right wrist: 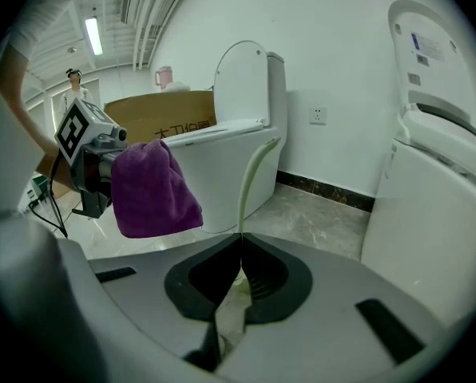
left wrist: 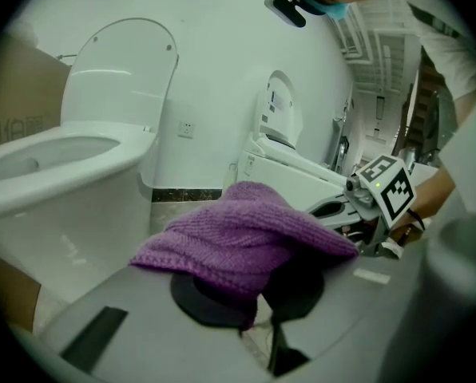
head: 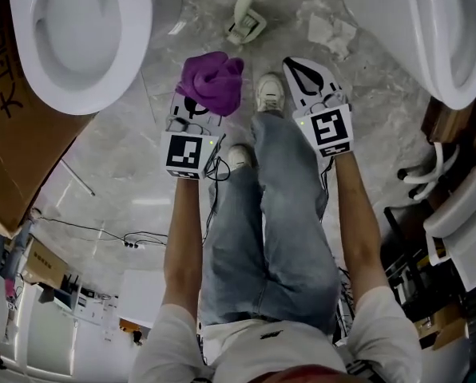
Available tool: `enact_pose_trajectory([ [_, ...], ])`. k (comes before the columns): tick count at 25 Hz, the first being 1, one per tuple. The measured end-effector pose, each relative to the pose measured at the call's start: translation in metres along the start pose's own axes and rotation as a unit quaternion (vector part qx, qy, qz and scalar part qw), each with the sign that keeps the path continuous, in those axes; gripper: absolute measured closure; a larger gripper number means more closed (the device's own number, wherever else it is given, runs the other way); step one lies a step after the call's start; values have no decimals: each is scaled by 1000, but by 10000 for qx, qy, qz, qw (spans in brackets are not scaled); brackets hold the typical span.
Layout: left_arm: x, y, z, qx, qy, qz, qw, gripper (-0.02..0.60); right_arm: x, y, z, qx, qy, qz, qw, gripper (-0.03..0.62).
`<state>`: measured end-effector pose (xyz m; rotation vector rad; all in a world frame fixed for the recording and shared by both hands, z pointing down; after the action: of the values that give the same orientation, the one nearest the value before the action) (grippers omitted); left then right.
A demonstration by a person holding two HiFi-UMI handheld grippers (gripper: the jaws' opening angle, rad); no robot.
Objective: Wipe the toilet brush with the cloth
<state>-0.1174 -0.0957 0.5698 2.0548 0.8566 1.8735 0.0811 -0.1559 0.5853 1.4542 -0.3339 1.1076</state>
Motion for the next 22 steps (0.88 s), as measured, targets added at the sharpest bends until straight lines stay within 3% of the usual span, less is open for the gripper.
enact_pose_trajectory([
  [9, 60, 49, -20, 110, -57, 376, 9992, 541, 53, 63, 18, -33, -318, 137, 9994, 597],
  [16, 93, 84, -26, 296, 185, 611, 9975, 538, 84, 109, 31, -193, -744, 190, 9969, 572],
  [22, 115, 109, -27, 338, 266, 784, 9960, 489, 108, 144, 44, -354, -1132, 173, 9928, 557],
])
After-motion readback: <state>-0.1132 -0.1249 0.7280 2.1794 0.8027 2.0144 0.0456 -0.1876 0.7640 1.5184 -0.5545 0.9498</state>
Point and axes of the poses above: the fingertips, and each gripper's own axes: y forward along the fingers, z to its right, x out of its underside, the point moved 8 cm from there along -y, backward along the fingers, and after that the axes turned 11 degrees about -x, right-handed, at the moved point
